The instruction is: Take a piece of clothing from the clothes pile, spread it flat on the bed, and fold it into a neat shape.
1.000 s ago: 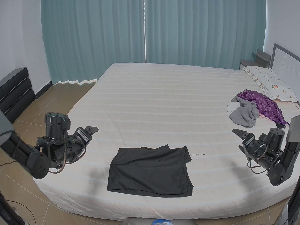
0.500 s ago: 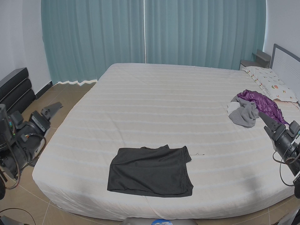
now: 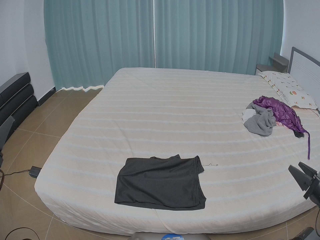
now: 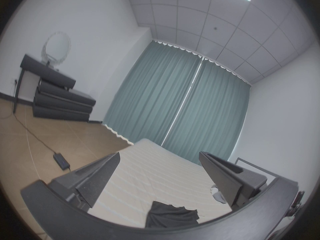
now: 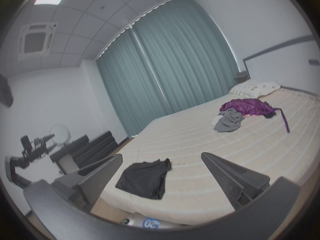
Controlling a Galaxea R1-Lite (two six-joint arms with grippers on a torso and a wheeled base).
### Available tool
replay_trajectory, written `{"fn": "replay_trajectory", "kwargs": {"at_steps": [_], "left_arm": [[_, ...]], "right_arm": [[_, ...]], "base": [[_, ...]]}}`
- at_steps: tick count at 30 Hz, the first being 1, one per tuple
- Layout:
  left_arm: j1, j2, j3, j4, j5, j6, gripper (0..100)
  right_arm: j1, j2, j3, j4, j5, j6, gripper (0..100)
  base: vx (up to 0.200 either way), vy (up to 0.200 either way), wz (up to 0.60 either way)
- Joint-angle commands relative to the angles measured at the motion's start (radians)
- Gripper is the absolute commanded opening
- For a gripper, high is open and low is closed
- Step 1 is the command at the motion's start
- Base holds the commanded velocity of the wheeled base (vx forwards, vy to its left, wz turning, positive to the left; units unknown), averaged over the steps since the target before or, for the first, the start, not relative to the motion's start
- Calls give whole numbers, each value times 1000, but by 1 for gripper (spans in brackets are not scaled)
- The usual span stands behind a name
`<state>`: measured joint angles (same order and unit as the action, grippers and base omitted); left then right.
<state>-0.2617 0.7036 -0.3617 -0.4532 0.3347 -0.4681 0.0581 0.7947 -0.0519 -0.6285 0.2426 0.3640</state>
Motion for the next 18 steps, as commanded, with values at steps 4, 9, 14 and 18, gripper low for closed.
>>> {"fn": "replay_trajectory", "kwargs": {"at_steps": [4,9,14,18], "left_arm": [[141,-509,10,195,40,305,100],[164,-609,13,255,43,384,100],[259,-665,17,281,33,422,100],[263,-704,24,320,26,486,100]], "right_arm": [[60,-681,-284,774,32,-327,100],[45,-695,-347,840,-49,-349,100],[37,-695,-353,839,-227,-409,100],[-6,-710,-361,857,-316,-418,100]], "base": [[0,0,0],[0,0,0],[0,0,0],[0,0,0]]}}
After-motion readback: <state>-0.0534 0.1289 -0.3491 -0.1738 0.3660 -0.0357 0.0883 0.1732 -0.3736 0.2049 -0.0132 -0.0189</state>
